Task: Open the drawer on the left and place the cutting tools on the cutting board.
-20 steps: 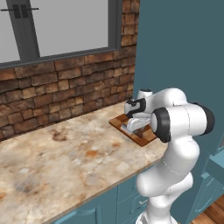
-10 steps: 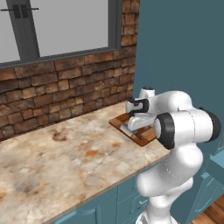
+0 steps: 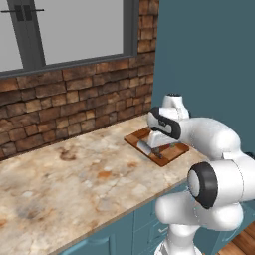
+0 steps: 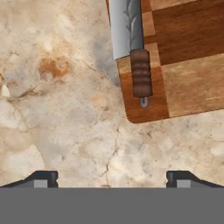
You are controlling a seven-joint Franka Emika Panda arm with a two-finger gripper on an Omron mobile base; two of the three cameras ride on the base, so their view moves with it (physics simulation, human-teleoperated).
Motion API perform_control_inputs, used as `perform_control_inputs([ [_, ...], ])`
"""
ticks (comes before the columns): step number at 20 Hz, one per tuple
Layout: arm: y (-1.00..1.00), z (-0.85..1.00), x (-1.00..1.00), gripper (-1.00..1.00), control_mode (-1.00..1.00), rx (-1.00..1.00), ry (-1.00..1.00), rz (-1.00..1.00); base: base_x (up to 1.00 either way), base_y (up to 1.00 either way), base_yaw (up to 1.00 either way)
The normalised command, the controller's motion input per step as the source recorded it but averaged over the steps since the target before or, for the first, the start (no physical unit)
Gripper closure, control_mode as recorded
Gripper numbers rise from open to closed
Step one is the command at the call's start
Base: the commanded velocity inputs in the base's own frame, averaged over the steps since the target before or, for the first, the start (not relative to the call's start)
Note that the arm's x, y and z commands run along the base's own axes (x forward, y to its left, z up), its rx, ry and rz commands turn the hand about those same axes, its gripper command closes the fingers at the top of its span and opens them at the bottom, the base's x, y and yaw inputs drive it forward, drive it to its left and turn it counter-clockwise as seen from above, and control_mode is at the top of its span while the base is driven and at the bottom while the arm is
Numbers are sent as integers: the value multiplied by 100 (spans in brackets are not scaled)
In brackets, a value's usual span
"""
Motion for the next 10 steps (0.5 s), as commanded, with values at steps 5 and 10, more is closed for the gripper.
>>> perform_control_inputs([
  [5,12,62,-98,-100,-100,-3,-4,-10,0,0,0],
  [10,0,60,-91,-100,-100,-1,-5,-12,0,0,0],
])
